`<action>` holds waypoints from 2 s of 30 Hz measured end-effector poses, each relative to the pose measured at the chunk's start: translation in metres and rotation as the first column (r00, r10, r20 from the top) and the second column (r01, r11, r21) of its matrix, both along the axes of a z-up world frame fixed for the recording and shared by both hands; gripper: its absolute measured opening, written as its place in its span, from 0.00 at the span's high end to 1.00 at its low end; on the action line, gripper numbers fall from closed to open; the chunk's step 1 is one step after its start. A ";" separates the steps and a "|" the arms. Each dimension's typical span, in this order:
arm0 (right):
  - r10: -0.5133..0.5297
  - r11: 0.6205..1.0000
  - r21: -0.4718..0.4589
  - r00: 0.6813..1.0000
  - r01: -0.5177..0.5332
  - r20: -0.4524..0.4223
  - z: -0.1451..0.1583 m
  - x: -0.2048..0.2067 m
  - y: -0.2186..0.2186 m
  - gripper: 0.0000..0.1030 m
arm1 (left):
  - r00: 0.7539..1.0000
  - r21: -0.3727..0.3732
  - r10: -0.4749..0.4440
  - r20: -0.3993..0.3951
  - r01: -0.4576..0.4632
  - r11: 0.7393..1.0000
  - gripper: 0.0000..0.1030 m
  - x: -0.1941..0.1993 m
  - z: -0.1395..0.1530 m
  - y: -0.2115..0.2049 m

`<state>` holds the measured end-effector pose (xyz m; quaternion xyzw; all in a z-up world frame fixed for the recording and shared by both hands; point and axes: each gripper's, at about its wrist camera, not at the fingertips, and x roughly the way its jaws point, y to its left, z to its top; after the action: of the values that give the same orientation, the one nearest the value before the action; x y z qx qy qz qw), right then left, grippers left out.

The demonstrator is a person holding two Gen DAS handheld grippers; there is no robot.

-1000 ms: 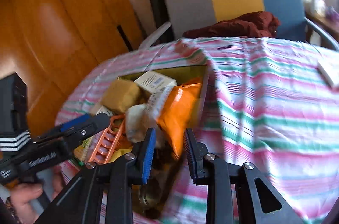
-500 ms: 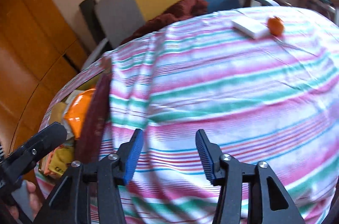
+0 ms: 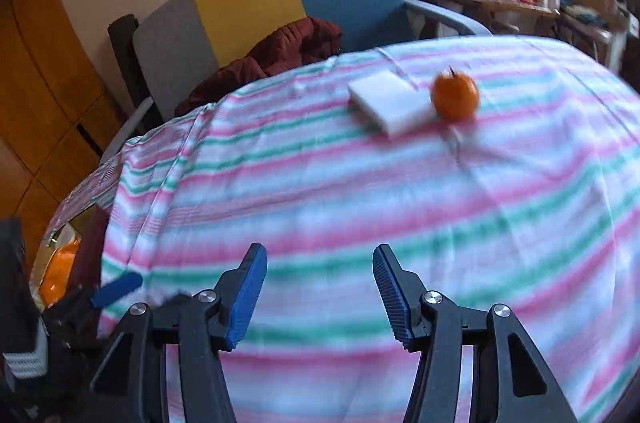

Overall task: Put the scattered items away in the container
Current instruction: 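Move both tools back toward the white eraser and orange, then grasp the white eraser block with the right tool, then hand the eraser to the left tool while the right tool grasps the orange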

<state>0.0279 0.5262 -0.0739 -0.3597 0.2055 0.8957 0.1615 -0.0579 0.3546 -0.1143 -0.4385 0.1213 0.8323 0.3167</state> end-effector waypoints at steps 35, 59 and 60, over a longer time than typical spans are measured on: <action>0.092 0.976 0.176 0.974 -0.130 0.209 -0.021 -0.099 0.023 0.38 | 1.000 0.094 -0.004 0.006 0.003 0.996 0.01 -0.008 -0.011 -0.009; -0.185 0.979 0.109 0.978 0.175 0.095 -0.016 -0.062 0.116 0.42 | 1.000 0.102 -0.010 0.008 0.009 0.995 0.01 -0.008 -0.008 -0.008; -0.179 0.979 0.112 0.979 0.168 0.098 -0.019 -0.064 0.115 0.45 | 1.000 0.102 -0.010 0.007 0.009 0.995 0.01 -0.007 -0.009 -0.010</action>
<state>-0.0364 0.6409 -0.0934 -0.3792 0.1804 0.8670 0.2684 -0.0649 0.3450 -0.1236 -0.4243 0.0794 0.8342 0.3431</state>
